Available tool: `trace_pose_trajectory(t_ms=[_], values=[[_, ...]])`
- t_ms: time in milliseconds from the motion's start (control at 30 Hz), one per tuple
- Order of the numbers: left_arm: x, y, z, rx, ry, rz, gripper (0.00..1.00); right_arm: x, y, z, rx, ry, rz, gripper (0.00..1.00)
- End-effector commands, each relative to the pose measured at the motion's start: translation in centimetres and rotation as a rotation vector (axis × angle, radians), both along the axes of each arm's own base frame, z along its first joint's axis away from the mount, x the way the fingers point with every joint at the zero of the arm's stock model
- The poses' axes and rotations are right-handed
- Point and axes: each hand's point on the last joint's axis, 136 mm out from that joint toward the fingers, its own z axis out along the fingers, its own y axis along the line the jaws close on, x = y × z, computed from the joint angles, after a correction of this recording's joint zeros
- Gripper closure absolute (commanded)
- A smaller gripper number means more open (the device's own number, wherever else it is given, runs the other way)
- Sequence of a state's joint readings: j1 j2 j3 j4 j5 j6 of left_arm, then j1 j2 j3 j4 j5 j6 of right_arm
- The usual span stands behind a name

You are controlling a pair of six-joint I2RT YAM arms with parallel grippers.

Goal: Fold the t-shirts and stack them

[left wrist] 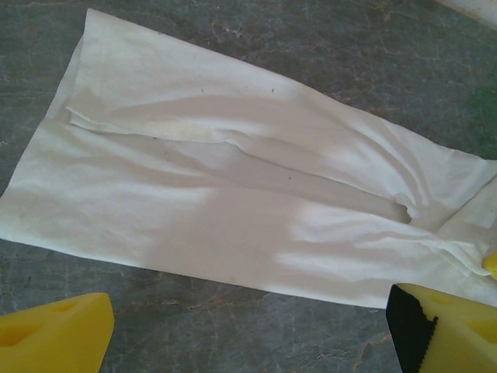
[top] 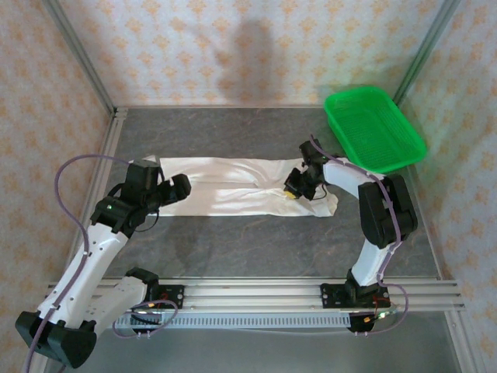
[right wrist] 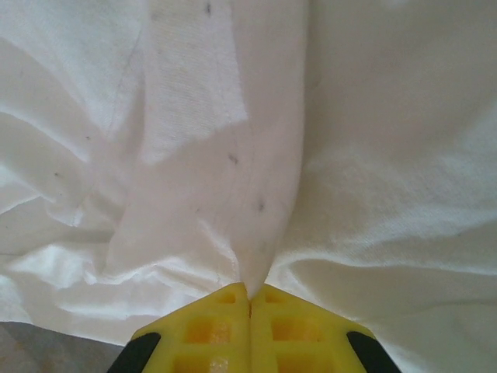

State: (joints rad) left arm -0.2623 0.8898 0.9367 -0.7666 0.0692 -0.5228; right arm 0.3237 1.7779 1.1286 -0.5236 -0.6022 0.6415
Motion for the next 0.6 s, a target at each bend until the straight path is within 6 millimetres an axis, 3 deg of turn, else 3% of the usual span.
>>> trace_pose_trajectory(t_ms=[0,200,567], values=[[-0.4,0.0,-0.5,0.004,0.007,0.002,0.08,1.2,0.4,0.7,0.016,-0.016,0.005,1.00],[-0.2,-0.4,-0.9,-0.037,0.008,0.014,0.08,3.6,1.5,1.5,0.040,-0.037,0.017,1.00],[-1.2,-0.2,-2.4,-0.034,0.050,0.015,0.08,6.9,3.6,0.8,0.091,-0.036,0.036,0.99]])
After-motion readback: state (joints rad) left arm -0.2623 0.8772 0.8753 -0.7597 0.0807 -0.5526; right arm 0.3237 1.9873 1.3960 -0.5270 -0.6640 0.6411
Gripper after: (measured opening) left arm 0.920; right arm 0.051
